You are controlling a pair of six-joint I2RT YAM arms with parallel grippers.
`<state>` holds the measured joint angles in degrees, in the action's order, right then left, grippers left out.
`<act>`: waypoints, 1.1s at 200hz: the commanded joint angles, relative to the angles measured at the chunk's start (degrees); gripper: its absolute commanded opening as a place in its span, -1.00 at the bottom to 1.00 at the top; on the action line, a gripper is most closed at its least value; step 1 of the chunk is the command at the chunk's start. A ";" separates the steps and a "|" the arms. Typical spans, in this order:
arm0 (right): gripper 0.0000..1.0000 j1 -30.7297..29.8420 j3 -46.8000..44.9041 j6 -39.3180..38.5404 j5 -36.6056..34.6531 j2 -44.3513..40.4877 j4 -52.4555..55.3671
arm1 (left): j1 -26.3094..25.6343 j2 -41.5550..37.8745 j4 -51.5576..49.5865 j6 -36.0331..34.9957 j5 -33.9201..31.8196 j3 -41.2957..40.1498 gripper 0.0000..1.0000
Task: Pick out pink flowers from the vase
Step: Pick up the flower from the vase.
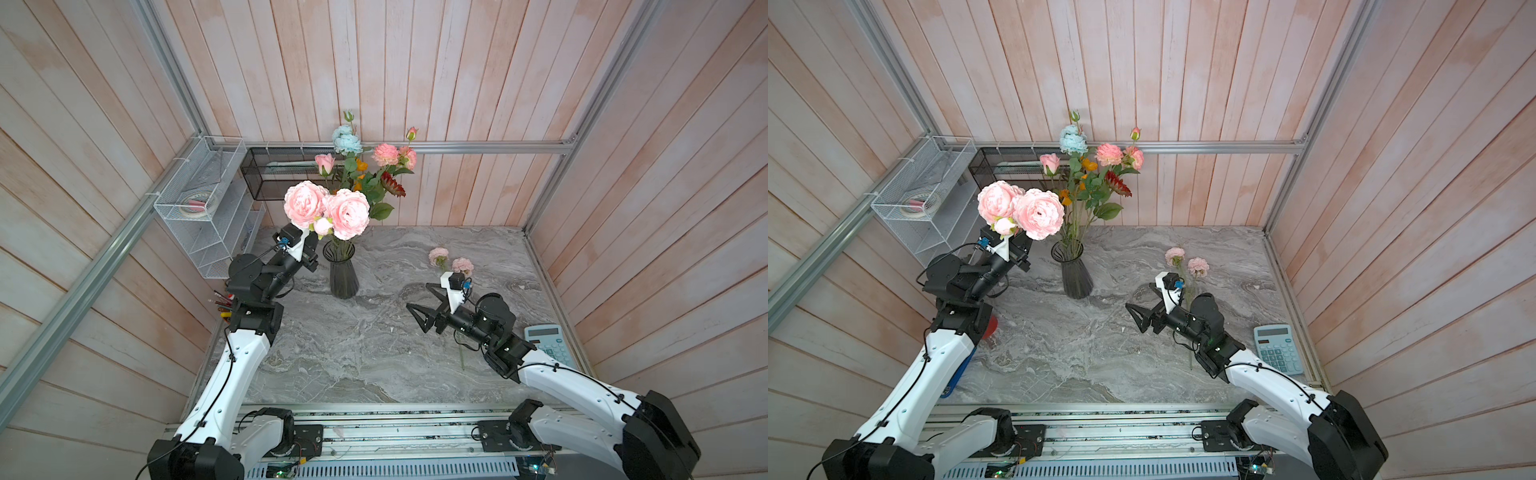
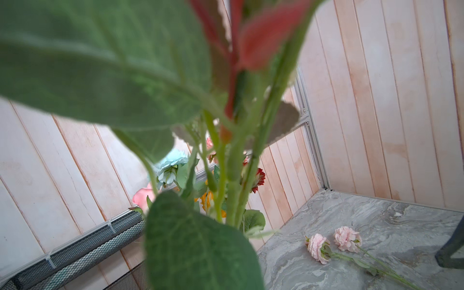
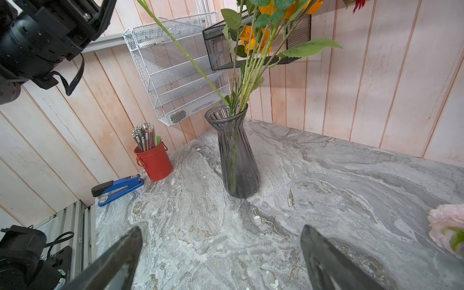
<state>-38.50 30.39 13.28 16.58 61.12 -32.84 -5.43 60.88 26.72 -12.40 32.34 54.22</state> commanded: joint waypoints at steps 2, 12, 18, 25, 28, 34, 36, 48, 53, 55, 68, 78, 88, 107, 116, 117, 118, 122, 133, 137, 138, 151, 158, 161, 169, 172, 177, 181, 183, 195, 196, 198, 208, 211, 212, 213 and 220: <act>0.96 -0.26 2.62 -0.95 0.72 0.31 1.36 | -0.28 -2.54 -0.66 2.51 -1.10 2.56 -1.00; 0.96 -0.30 3.25 -1.24 0.75 0.32 2.13 | -0.25 -3.23 -2.96 4.66 -2.55 4.18 -1.00; 0.97 -0.29 3.76 -1.33 0.91 0.25 2.61 | -0.28 -3.73 -4.37 6.27 -3.26 5.09 -1.00; 0.96 -0.28 4.13 -1.32 1.19 0.18 3.04 | -0.28 -4.10 -6.44 8.47 -4.17 6.31 -1.00; 0.96 -0.29 4.28 -1.32 1.39 0.10 3.12 | -0.28 -4.26 -7.37 9.24 -4.44 6.90 -1.00; 0.96 -0.32 4.58 -1.39 1.93 -0.08 3.22 | -0.28 -4.37 -10.10 10.90 -4.87 8.12 -1.00; 0.96 -0.27 4.68 -1.47 2.13 -0.11 3.26 | -0.28 -4.39 -11.10 11.43 -5.01 8.63 -1.00; 0.97 -0.30 5.25 -2.04 3.39 -0.34 3.49 | -0.28 -4.29 -17.71 13.81 -4.81 11.55 -1.00; 0.96 -0.31 5.54 -2.52 4.09 -0.39 3.54 | -0.28 -4.20 -20.67 14.68 -4.53 12.44 -1.00; 0.96 -0.31 5.66 -2.72 4.39 -0.39 3.54 | -0.28 -4.06 -21.56 15.19 -4.47 12.79 -1.00; 0.95 -0.31 6.27 -3.97 5.43 -0.31 3.79 | -0.29 -4.19 -26.97 17.81 -3.59 14.08 -1.00; 0.94 -0.27 7.01 -4.83 6.02 -0.30 4.37 | -0.30 -4.53 -29.76 19.74 -1.94 14.29 -1.00; 0.92 -0.36 8.04 -5.64 6.97 -0.21 4.91 | -0.28 -4.80 -31.75 21.13 0.12 14.18 -1.00; 0.89 -0.37 9.69 -6.25 8.12 0.04 5.24 | -0.35 -4.84 -34.61 23.17 4.26 13.80 -1.00; 0.84 -0.35 10.60 -6.41 8.85 0.39 5.20 | -0.38 -4.95 -34.91 24.01 6.48 12.91 -1.00; 0.84 -0.35 10.67 -6.42 8.92 0.44 5.22 | -0.37 -4.97 -34.95 24.10 6.72 12.74 -1.00; 0.84 -0.35 10.75 -6.42 9.05 0.46 5.19 | -0.42 -5.02 -34.92 24.14 6.96 12.57 -1.00; 0.82 -0.35 11.14 -6.42 9.36 0.71 5.20 | -0.55 -5.12 -34.66 24.44 7.84 11.92 -1.00; 0.80 -0.36 12.22 -6.59 10.27 1.56 5.17 | -1.19 -5.76 -33.12 24.78 9.88 9.22 -1.00; 0.79 -0.39 12.68 -6.60 10.53 1.97 5.11 | -1.53 -5.89 -32.49 24.73 10.49 8.15 -1.00; 0.79 -0.41 12.76 -6.55 10.56 2.07 5.13 | -1.61 -5.92 -32.28 24.72 10.66 7.86 -1.00; 0.74 -0.60 13.98 -6.51 11.02 3.27 4.76 | -3.03 -6.47 -30.18 24.06 12.28 4.61 -1.00; 0.71 -0.69 14.65 -6.51 11.23 4.00 4.72 | -4.10 -6.65 -29.28 24.01 12.38 3.16 -1.00; 0.70 -0.77 14.89 -6.51 11.30 4.32 4.66 | -4.54 -6.59 -29.05 23.96 12.46 2.60 -1.00; 0.65 -0.94 15.58 -6.43 11.58 5.14 4.39 | -5.88 -6.41 -28.77 23.37 12.53 1.47 -1.00; 0.64 -1.08 15.84 -6.42 11.63 5.50 4.27 | -6.35 -6.30 -28.67 23.23 12.34 1.12 -1.00; 0.61 -1.17 16.23 -6.42 11.72 6.01 4.04 | -7.24 -6.13 -28.49 22.91 12.08 0.37 -1.00; 0.59 -1.29 16.54 -6.30 11.80 6.45 3.94 | -7.84 -6.04 -28.38 22.68 11.90 -0.14 -1.00; 0.57 -1.33 16.67 -6.26 11.90 6.73 3.86 | -8.21 -5.95 -28.21 22.55 11.84 -0.38 -1.00; 0.49 -1.49 17.78 -5.67 12.65 8.24 3.57 | -10.48 -5.65 -26.77 21.65 11.23 -2.09 -1.00; 0.49 -1.54 17.91 -5.61 12.72 8.36 3.53 | -10.61 -5.63 -26.62 21.60 11.11 -2.23 -1.00; 0.48 -1.59 18.07 -5.47 12.87 8.57 3.52 | -11.06 -5.67 -26.19 21.45 10.91 -2.66 -1.00; 0.44 -1.79 18.75 -4.99 13.85 9.85 3.24 | -12.82 -5.66 -23.86 21.07 10.03 -4.35 -1.00; 0.43 -1.90 18.86 -4.94 14.03 10.20 3.10 | -13.19 -5.66 -23.23 21.11 9.78 -4.80 -1.00; 0.43 -1.96 18.84 -4.89 14.15 10.31 3.12 | -13.37 -5.67 -23.04 21.11 9.73 -4.94 -1.00; 0.43 -1.99 18.88 -4.86 14.17 10.36 3.08 | -13.51 -5.68 -22.86 21.11 9.70 -5.14 -1.00; 0.42 -2.28 19.13 -4.68 14.40 11.02 2.81 | -14.23 -5.31 -21.67 21.27 9.43 -5.74 -1.00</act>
<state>-39.75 47.46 7.55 28.27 70.26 -28.69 -17.17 55.44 -1.26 10.07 42.13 50.92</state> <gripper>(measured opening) 0.719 0.089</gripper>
